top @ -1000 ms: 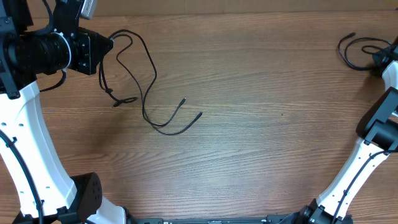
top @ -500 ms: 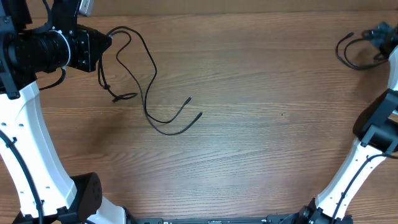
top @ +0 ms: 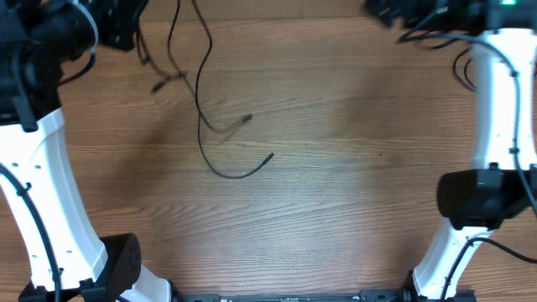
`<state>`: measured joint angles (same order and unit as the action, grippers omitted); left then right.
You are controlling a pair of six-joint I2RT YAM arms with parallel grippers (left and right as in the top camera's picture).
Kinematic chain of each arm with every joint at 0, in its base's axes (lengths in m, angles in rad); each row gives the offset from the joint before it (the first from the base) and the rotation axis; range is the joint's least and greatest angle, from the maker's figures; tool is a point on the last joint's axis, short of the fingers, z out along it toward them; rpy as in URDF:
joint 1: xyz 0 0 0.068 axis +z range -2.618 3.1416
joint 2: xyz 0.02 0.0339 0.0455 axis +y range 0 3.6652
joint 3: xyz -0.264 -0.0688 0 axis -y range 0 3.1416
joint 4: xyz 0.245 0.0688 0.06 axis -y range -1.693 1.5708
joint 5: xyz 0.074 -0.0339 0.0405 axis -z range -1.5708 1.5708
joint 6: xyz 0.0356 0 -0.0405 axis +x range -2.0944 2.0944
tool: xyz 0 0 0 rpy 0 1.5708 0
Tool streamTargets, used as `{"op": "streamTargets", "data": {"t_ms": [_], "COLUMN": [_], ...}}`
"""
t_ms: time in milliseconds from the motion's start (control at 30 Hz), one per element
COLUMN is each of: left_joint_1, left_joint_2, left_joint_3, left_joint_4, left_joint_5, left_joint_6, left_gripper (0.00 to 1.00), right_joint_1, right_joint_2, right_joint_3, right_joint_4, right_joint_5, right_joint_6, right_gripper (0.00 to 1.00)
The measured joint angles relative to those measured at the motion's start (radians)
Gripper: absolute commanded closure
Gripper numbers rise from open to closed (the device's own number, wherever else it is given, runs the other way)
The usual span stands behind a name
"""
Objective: Untangle cables
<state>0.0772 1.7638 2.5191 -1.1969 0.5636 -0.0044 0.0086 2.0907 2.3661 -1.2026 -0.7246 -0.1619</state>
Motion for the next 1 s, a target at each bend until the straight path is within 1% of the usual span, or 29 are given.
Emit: {"op": "streamTargets", "data": {"t_ms": [33,133,167,367,467,567,800,1000], "left_joint_1": [-0.017,-0.066,-0.077,-0.113,-0.113,-0.113,-0.121,-0.185], "left_joint_2": [0.004,0.027,0.039,0.117,0.127,0.127,0.127,0.127], "left_joint_3": [0.000,0.000,0.000,0.000,0.000,0.000,0.000,0.000], "left_joint_4": [0.055,0.141,0.148,0.149,0.150,0.151,0.151,0.159], "left_joint_5": [0.000,0.002,0.004,0.066,0.093,0.137,0.272,0.317], "left_joint_6": [-0.051,-0.196,-0.235,-0.338,-0.357,-0.381,-0.433,-0.467], "left_gripper": [0.96,0.96,0.96,0.96,0.96,0.96,0.96,0.96], "right_joint_1": [0.035,0.132,0.158,0.253,0.277,0.290,0.338,0.344], "right_joint_2": [0.000,0.000,0.000,-0.013,-0.018,-0.018,-0.018,-0.018], "right_joint_3": [0.000,0.000,0.000,0.000,0.000,0.000,0.000,0.000], "right_joint_4": [-0.021,-0.058,-0.063,-0.062,-0.040,-0.024,0.006,0.037], "right_joint_5": [-0.021,-0.051,-0.053,-0.054,-0.053,-0.053,-0.054,-0.053], "right_joint_6": [-0.055,-0.240,-0.293,-0.516,-0.576,-0.599,-0.622,-0.624], "right_gripper": [0.14,0.14,0.14,0.15,0.18,0.18,0.17,0.16]}}
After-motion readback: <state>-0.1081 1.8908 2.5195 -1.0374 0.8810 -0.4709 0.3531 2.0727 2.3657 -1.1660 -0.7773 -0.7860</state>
